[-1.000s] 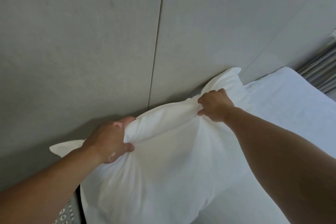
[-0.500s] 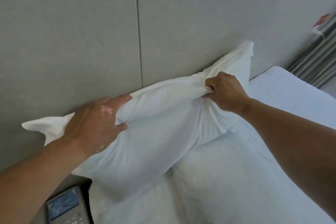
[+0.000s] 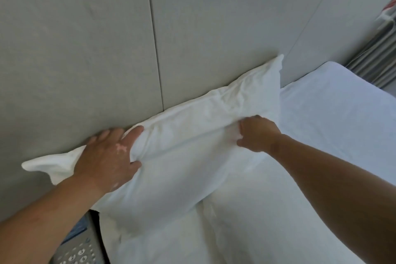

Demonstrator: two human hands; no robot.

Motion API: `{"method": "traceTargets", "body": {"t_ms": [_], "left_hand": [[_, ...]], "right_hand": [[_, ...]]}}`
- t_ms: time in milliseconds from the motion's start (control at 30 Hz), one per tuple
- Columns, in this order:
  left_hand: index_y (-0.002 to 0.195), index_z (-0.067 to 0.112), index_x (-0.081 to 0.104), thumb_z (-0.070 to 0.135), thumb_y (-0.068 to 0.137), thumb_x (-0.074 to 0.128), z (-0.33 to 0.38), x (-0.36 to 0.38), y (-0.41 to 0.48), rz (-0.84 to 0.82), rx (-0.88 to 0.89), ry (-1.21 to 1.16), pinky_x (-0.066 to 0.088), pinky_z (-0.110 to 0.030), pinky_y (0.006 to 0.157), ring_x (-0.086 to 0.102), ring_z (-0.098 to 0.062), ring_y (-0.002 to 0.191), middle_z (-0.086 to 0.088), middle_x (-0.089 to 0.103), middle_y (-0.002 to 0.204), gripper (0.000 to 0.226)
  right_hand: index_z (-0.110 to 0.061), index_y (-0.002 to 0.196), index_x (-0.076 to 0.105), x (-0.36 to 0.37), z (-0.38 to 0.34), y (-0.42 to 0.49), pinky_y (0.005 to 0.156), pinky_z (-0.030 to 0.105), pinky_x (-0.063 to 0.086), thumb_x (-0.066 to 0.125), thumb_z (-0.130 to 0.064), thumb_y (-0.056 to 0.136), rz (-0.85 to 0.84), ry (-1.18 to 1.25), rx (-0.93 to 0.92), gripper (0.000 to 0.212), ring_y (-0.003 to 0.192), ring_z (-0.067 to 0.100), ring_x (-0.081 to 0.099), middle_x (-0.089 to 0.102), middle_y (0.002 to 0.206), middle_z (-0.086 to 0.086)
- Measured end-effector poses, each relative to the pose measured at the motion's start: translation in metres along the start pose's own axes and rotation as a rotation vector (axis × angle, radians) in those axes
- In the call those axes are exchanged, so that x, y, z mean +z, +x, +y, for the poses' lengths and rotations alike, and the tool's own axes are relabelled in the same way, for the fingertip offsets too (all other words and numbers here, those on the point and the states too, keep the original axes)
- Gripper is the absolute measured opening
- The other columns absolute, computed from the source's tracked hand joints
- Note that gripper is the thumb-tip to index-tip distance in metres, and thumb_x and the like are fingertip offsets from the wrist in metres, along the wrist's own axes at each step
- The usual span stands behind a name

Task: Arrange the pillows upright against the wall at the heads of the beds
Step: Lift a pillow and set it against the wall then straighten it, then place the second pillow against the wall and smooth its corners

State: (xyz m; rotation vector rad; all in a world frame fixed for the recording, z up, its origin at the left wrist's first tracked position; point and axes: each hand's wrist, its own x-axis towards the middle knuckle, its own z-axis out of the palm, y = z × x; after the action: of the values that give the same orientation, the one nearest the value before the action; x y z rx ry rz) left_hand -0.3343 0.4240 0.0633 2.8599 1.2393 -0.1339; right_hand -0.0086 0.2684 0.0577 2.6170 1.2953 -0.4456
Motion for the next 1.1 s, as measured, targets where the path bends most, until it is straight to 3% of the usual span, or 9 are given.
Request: {"method": "traceTargets", "body": {"t_ms": [100,167,367,467,633,733,867,1000,1100], "left_hand": [[0.161,0.036,0.028,0.063,0.08,0.066,0.011,0.0,0.002,-0.016,0.006,-0.023,0.035,-0.044,0.111,0.05,-0.032,0.131,-0.002,0.056,0.143,0.094],[0.162,0.038,0.024,0.068,0.079,0.062,0.015,0.004,0.003,-0.03,0.002,-0.043,0.032,-0.043,0.113,0.047,-0.03,0.136,-0.001,0.051,0.15,0.096],[0.156,0.038,0.032,0.069,0.07,0.071,0.006,0.01,0.012,0.015,0.015,-0.056,0.043,-0.045,0.107,0.058,-0.03,0.127,0.003,0.061,0.141,0.1],[0.156,0.035,0.033,0.071,0.065,0.075,-0.003,0.008,0.014,-0.007,0.021,-0.036,0.046,-0.045,0.104,0.061,-0.029,0.125,0.004,0.063,0.141,0.106],[0.153,0.029,0.042,0.072,0.06,0.078,-0.004,0.011,0.013,-0.028,-0.001,0.028,0.05,-0.047,0.099,0.064,-0.032,0.119,0.0,0.065,0.135,0.108],[0.142,0.018,0.059,0.055,0.059,0.075,0.012,0.013,0.005,0.192,0.053,0.012,0.046,-0.054,0.094,0.058,-0.038,0.112,-0.01,0.065,0.124,0.092],[0.125,0.007,0.073,0.033,0.067,0.078,0.076,0.024,-0.027,0.458,0.311,-0.193,0.042,-0.049,0.101,0.061,-0.039,0.116,-0.017,0.067,0.127,0.064],[0.129,0.016,0.07,0.048,0.075,0.065,0.161,0.089,-0.072,0.119,0.368,-0.433,0.04,-0.037,0.103,0.066,-0.028,0.117,-0.006,0.069,0.128,0.063],[0.148,0.016,0.051,0.072,0.07,0.046,0.216,0.136,-0.094,-0.305,0.16,-0.646,0.045,-0.032,0.11,0.056,-0.022,0.129,-0.001,0.056,0.14,0.096]], "right_hand": [[-0.017,0.129,0.056,0.068,-0.007,-0.027,0.091,0.041,0.055,0.077,-0.058,0.067,-0.167,0.088,0.007,0.077,0.115,0.028,0.062,0.06,0.129,0.003],[-0.017,0.141,0.044,0.102,-0.009,-0.034,0.098,0.045,0.052,0.081,-0.06,0.066,-0.134,0.164,0.021,0.095,0.127,0.027,0.052,0.047,0.141,0.001],[-0.015,0.125,0.057,0.058,0.014,0.01,0.097,0.047,0.047,0.086,-0.05,0.069,0.271,0.2,-0.007,0.072,0.124,0.033,0.051,0.054,0.131,0.007],[-0.019,0.14,0.047,-0.009,0.031,0.038,0.101,0.052,0.048,0.092,-0.048,0.062,0.39,0.085,-0.15,0.095,0.133,0.033,0.043,0.043,0.147,0.008],[-0.027,0.159,0.023,-0.071,0.025,0.076,0.104,0.055,0.045,0.094,-0.051,0.058,0.275,-0.165,-0.197,0.126,0.15,0.03,0.024,0.023,0.165,0.003],[-0.017,0.151,0.027,-0.043,0.014,0.076,0.099,0.058,0.047,0.094,-0.047,0.062,0.332,0.017,0.007,0.115,0.14,0.035,0.034,0.032,0.153,0.009],[-0.014,0.16,0.014,0.032,0.025,0.049,0.108,0.058,0.043,0.074,-0.051,0.086,0.387,0.293,0.133,0.102,0.153,0.031,0.019,0.018,0.166,0.007],[-0.017,0.162,0.014,0.093,0.054,0.011,0.115,0.054,0.039,0.062,-0.053,0.094,0.358,0.407,0.148,0.091,0.153,0.034,0.023,0.017,0.169,0.01],[-0.02,0.164,0.012,0.14,0.09,-0.026,0.116,0.055,0.036,0.062,-0.062,0.09,0.125,0.316,0.254,0.099,0.154,0.035,0.023,0.016,0.171,0.01]]}}
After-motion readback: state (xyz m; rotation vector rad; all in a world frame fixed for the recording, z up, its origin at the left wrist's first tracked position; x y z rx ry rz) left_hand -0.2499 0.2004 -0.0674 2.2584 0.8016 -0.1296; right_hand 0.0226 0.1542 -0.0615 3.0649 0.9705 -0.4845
